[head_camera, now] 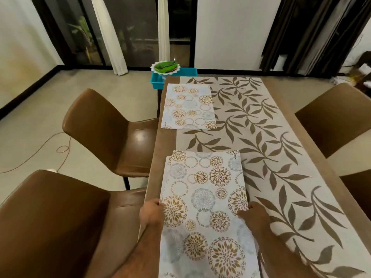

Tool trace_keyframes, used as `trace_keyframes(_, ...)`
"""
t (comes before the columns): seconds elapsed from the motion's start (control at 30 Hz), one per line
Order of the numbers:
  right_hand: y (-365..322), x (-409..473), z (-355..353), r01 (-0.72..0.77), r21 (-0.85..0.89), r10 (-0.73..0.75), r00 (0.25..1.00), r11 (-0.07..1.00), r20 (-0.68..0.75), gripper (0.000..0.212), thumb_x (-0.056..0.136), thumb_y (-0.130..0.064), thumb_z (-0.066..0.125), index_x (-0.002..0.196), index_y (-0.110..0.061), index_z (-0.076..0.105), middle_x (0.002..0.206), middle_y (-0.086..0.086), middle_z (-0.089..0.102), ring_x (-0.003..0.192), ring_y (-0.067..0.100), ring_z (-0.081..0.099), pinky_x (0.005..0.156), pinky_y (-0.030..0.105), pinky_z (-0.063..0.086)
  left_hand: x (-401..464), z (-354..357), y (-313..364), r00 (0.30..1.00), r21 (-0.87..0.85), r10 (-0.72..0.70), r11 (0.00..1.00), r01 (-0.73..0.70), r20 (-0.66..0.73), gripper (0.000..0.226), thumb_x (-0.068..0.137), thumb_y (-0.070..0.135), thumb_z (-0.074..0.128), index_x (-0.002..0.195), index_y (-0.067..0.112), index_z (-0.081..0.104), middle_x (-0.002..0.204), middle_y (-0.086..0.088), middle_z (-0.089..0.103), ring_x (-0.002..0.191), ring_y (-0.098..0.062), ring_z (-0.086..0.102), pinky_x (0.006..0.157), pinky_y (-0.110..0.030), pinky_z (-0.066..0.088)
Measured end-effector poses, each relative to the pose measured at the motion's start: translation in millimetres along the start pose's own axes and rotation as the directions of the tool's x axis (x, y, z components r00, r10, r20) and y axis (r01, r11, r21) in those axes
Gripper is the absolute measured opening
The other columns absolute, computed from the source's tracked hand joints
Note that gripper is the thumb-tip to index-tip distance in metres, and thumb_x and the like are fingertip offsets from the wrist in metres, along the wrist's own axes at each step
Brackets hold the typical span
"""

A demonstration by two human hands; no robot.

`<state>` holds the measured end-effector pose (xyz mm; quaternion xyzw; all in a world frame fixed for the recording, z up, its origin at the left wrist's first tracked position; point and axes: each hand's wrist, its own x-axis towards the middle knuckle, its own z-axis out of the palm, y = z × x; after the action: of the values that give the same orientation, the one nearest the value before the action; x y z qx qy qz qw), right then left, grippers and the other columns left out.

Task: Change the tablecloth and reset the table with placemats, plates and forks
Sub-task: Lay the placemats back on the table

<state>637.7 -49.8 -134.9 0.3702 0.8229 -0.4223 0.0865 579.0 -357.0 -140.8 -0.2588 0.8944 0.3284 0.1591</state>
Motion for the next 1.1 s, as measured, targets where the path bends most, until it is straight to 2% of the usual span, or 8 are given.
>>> trace_keyframes(0.17,0,2,-2,0.036,0.016,-0.036,0.999,0.999,-0.025,0.014,0.079,-0.009,0.074,0.083,-0.011,0.061,0.083,0.007,0.066,0.078,0.027,0.064,0.065,0.033,0.051,0,-1,-7,1.0,-0.058,-0.001,0.998,0.001,0.005,0.021,0.094,0.014,0.058,0.102,0.023,0.074,0.105,-0.005,0.072,0.082,-0.017,0.06,0.068,-0.024,0.046)
trace_keyframes(0.3,-2,5,-4,0.04,0.007,-0.04,0.998,0.999,-0.056,0.006,0.083,-0.011,0.067,0.083,-0.011,0.061,0.081,0.008,0.065,0.078,0.026,0.063,0.069,0.036,0.054,1,-4,-8,1.0,-0.09,0.009,0.996,-0.01,-0.013,0.022,0.092,0.015,0.058,0.103,0.023,0.076,0.109,-0.006,0.072,0.096,-0.025,0.064,0.08,-0.027,0.049)
trace_keyframes(0.37,-1,7,-3,0.039,0.123,-0.038,0.999,0.992,-0.013,0.004,0.087,-0.005,0.061,0.085,-0.003,0.059,0.08,0.012,0.063,0.08,0.029,0.062,0.065,0.031,0.053,-1,-4,-7,1.0,-0.069,0.01,0.998,-0.012,-0.028,0.022,0.092,0.016,0.059,0.105,0.024,0.075,0.111,-0.007,0.071,0.101,-0.027,0.064,0.082,-0.028,0.048)
trace_keyframes(0.53,-8,-5,-9,0.09,0.324,-0.116,0.991,0.942,0.06,0.01,0.086,0.001,0.061,0.082,-0.006,0.055,0.078,0.012,0.058,0.073,0.021,0.053,0.067,0.03,0.042,-14,-2,-4,0.994,-0.057,0.079,0.995,-0.083,-0.072,0.017,0.091,0.022,0.061,0.101,0.018,0.074,0.088,-0.003,0.073,0.079,-0.021,0.064,0.068,-0.028,0.051)
trace_keyframes(0.7,-27,-18,-32,0.187,0.437,-0.242,0.967,0.88,0.073,0.036,0.092,0.009,0.054,0.125,-0.006,0.056,0.116,0.01,0.064,0.104,0.023,0.061,0.082,0.023,0.052,-35,-4,10,0.99,-0.126,0.119,0.986,-0.109,0.074,0.042,0.093,0.025,0.063,0.131,0.006,0.058,0.125,-0.011,0.065,0.102,-0.025,0.064,0.065,-0.022,0.045)
trace_keyframes(0.8,-47,-28,-51,0.222,0.489,-0.287,0.956,0.844,0.061,0.039,0.093,0.012,0.05,0.13,0.0,0.053,0.121,0.009,0.06,0.101,0.019,0.059,0.078,0.015,0.051,-48,-14,22,0.981,-0.185,0.129,0.978,-0.101,0.143,0.031,0.095,0.02,0.058,0.12,0.002,0.062,0.123,-0.014,0.064,0.105,-0.029,0.062,0.078,-0.031,0.051)
trace_keyframes(0.97,-65,-39,-78,0.203,0.529,-0.263,0.964,0.824,0.04,0.039,0.092,0.007,0.055,0.129,-0.003,0.054,0.123,0.015,0.062,0.107,0.029,0.059,0.094,0.042,0.051,-61,-36,36,0.968,-0.213,0.144,0.972,-0.099,0.208,0.04,0.098,0.03,0.054,0.121,-0.003,0.06,0.112,-0.016,0.063,0.094,-0.028,0.06,0.074,-0.029,0.042)
trace_keyframes(1.1,-60,-52,-91,0.214,0.556,-0.274,0.961,0.803,0.025,0.041,0.091,0.006,0.056,0.129,-0.009,0.056,0.122,0.011,0.063,0.114,0.032,0.059,0.105,0.052,0.045,-72,-48,42,0.968,-0.32,0.152,0.944,-0.081,0.202,0.025,0.099,0.028,0.053,0.103,0.006,0.063,0.098,-0.009,0.06,0.085,-0.023,0.056,0.074,-0.029,0.041)
